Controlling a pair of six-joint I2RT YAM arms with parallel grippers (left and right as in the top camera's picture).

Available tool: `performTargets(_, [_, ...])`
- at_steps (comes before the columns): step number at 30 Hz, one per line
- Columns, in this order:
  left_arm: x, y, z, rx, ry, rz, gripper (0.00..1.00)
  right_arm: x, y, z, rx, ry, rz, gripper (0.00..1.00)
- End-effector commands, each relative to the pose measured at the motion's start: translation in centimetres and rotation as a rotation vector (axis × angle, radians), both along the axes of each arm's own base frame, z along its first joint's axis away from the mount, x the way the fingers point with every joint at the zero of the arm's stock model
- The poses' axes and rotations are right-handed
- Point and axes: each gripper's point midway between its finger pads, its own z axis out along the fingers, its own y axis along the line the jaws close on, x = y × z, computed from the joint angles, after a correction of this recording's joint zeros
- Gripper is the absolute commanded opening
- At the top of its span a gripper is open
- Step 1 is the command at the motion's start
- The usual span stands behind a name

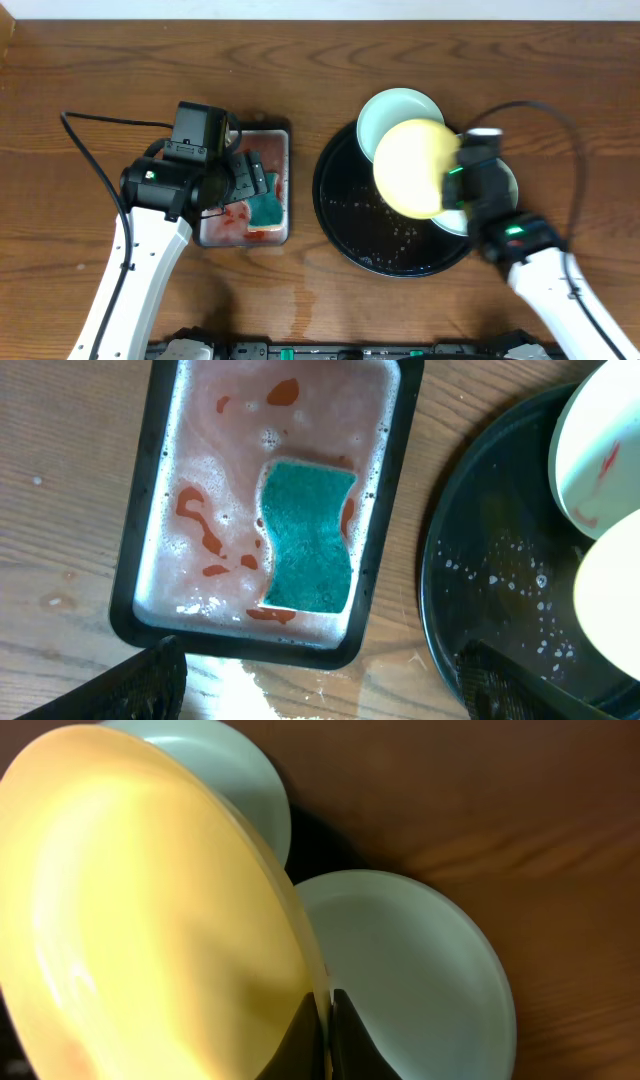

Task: Clean dirty plates on tray and stack at the side
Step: 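Lift the yellow plate with right gripper and move it right of tray, then lower the yellow plate onto the table at the right side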

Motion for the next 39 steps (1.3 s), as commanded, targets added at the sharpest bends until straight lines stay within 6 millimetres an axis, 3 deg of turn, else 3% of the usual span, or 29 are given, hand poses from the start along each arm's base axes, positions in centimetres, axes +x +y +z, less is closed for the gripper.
performTargets(1, [0.1,0.1,0.3,0.001,-0.008,0.003,0.87,0.5,0.5,2.4,0.395,-0.015,0.053,0.01])
performTargets(3, [0.1,0.1,0.3,0.001,-0.008,0.003,0.87,0.7,-2.4,3.0,0.495,-0.033,0.001,0.01])
performTargets(5, [0.1,0.1,0.3,0.001,-0.008,0.003,0.87,0.6,-6.5,2.7,0.537,-0.047,-0.115,0.01])
performTargets(9, [0.1,0.1,0.3,0.001,-0.008,0.003,0.87,-0.7,-15.3,0.9,0.569,-0.062,-0.419,0.01])
performTargets(12, [0.1,0.1,0.3,0.001,-0.008,0.003,0.87,-2.2,-20.4,-1.2,0.648,-0.062,-0.650,0.01])
performTargets(17, [0.1,0.1,0.3,0.001,-0.008,0.003,0.87,-3.4,-26.6,-4.7,0.695,-0.079,-0.867,0.01])
performTargets(20, [0.1,0.1,0.3,0.001,-0.008,0.003,0.87,-3.7,-28.7,-6.9,0.704,-0.075,-0.918,0.01])
performTargets(24, [0.1,0.1,0.3,0.001,-0.008,0.003,0.87,-4.2,-29.2,-10.0,0.720,-0.007,-0.942,0.01])
performTargets(27, [0.1,0.1,0.3,0.001,-0.008,0.003,0.87,-4.3,-28.8,-11.2,0.741,0.026,-0.944,0.01])
performTargets(29, [0.1,0.1,0.3,0.001,-0.008,0.003,0.87,-3.8,-28.8,-10.9,0.730,0.014,-0.906,0.19])
performTargets(30, [0.1,0.1,0.3,0.001,-0.008,0.003,0.87,-3.1,-28.5,-10.3,0.735,-0.010,-0.846,0.36])
performTargets(31, [0.1,0.1,0.3,0.001,-0.008,0.003,0.87,-2.3,-28.0,-9.4,0.765,-0.039,-0.786,0.46])
performTargets(34, [0.1,0.1,0.3,0.001,-0.008,0.003,0.87,0.7,-25.4,-5.5,0.878,-0.155,-0.556,0.66])
performTargets(36, [0.1,0.1,0.3,0.001,-0.008,0.003,0.87,2.0,-23.0,-2.9,0.907,-0.194,-0.425,0.70])
performTargets(39, [0.1,0.1,0.3,0.001,-0.008,0.003,0.87,2.4,-19.3,-1.0,0.847,-0.165,-0.315,0.68])
